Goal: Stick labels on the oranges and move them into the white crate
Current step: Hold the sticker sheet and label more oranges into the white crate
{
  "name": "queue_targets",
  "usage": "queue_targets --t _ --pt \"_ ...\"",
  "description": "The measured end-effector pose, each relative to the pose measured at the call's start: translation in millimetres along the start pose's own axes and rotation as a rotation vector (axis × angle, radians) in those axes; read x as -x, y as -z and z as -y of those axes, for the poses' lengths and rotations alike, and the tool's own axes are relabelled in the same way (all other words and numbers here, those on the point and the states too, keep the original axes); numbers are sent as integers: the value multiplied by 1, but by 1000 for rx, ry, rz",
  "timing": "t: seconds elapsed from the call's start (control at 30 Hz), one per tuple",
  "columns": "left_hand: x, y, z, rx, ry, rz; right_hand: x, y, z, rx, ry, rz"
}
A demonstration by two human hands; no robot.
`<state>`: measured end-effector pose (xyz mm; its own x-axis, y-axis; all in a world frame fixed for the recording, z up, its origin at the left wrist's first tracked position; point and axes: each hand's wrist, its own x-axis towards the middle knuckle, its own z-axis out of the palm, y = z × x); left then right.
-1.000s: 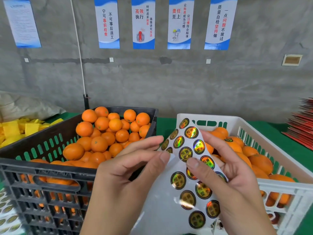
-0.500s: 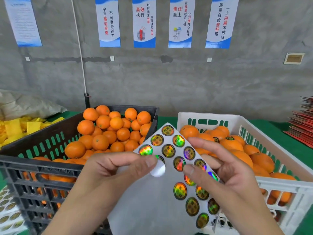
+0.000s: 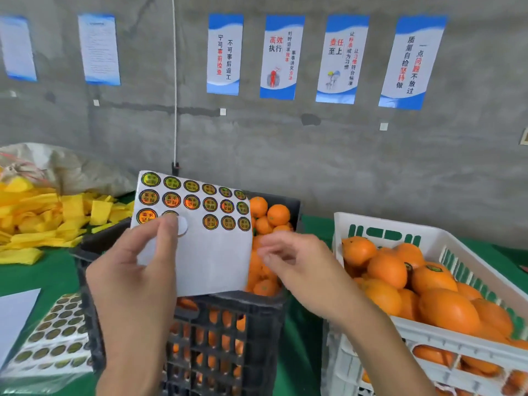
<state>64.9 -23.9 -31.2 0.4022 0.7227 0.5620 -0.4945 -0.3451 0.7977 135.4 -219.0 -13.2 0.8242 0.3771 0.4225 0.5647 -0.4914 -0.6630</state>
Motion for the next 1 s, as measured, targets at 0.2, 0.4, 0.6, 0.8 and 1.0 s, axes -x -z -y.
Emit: queue_targets --t 0.2,0.4,0.6,0.8,1.0 --pt "-9 3 17 -83 -23 -75 -72 -29 -2 471 -108 427" --pt "-23 14 32 -34 38 -113 -108 -58 1 627 -301 852" --pt "-29 16 43 -57 70 -98 -107 -93 18 521 -314 998" --pt "-21 8 33 -28 56 8 -102 -87 33 922 -189 1002" --pt "-13 3 18 88 78 40 -94 -54 30 707 -71 632"
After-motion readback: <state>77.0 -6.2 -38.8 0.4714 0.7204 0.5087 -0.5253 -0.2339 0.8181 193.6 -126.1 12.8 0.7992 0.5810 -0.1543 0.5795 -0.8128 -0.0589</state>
